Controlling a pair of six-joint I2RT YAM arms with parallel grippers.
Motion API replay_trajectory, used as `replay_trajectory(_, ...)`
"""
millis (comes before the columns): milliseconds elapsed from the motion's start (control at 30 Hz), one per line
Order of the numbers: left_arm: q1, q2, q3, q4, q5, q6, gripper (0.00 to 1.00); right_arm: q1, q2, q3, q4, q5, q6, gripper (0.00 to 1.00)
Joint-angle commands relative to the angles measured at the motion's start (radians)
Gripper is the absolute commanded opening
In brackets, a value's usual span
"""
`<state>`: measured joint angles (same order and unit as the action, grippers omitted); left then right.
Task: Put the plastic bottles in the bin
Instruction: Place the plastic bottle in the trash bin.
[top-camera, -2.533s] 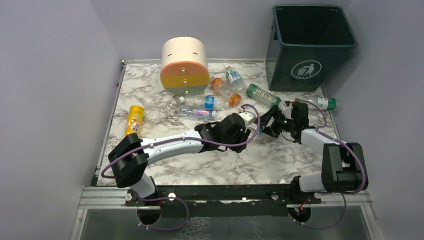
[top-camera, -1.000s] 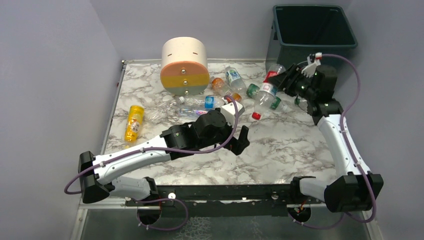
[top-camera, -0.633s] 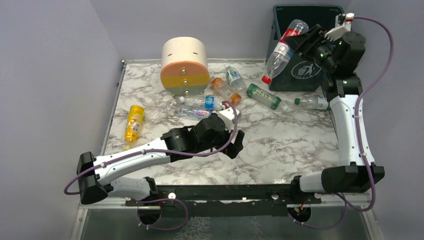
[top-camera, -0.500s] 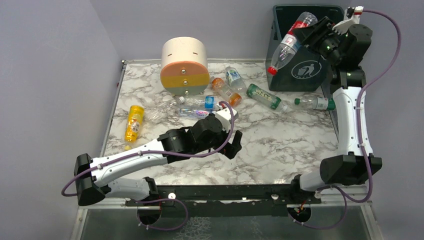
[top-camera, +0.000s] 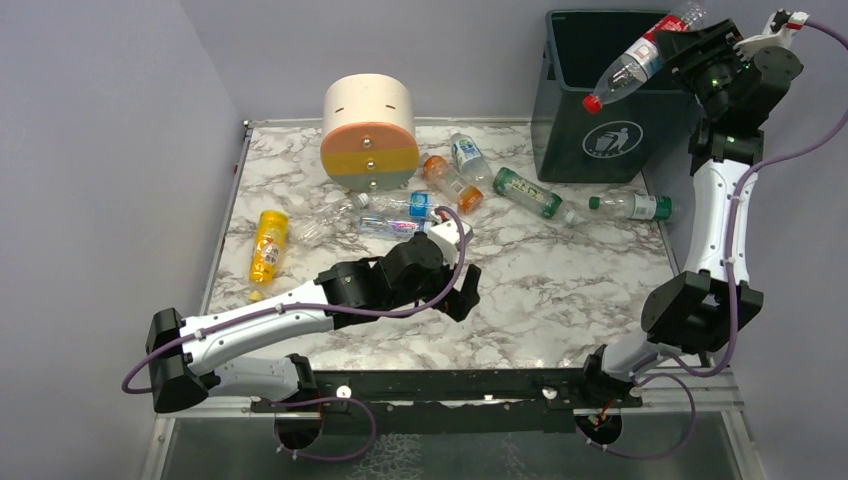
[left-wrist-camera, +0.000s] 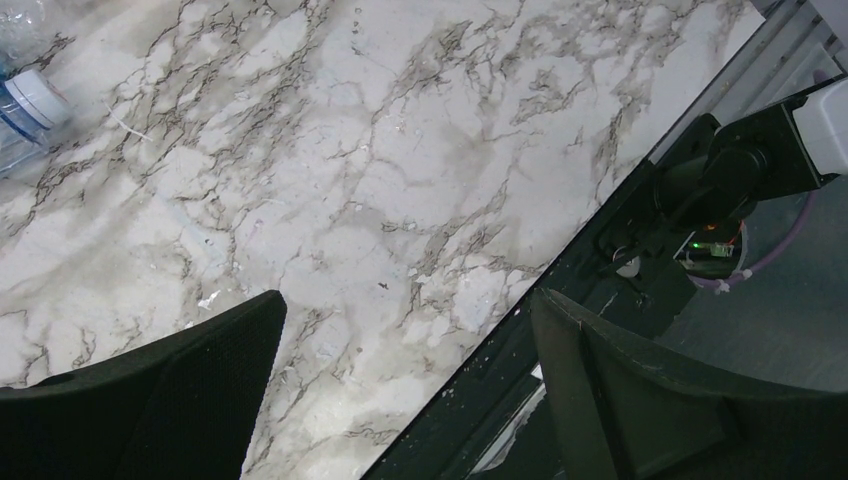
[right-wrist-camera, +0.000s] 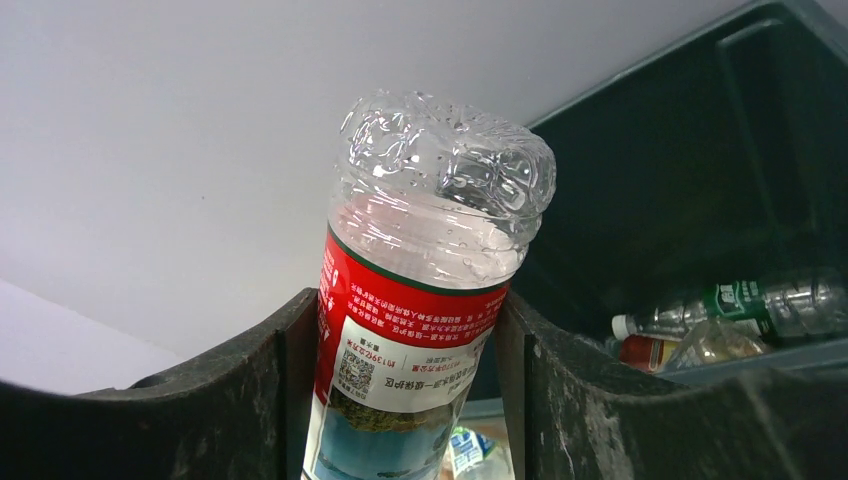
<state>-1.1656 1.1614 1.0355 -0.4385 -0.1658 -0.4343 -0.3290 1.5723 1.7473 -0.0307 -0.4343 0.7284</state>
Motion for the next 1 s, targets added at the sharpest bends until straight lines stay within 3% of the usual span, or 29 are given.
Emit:
replay_trajectory(0, -0.004, 0.012, -0.003, 0.023, 0.000, -0.008, 0.99, -0.012, 0.046, 0.012, 0.145, -0.018, 0.055, 0.52)
replay_trajectory(733, -0.002, -0.026, -0.037, 0.026, -0.020, 0.003, 0.99, -0.006, 0.188, 0.049, 0.387, 0.124, 0.123, 0.57)
replay_trajectory(967, -0.003, -0.022, -0.038, 0.030, -0.019, 0.016, 0.99, 0.031, 0.242, 0.130, 0.337, 0.162, 0.068, 0.62)
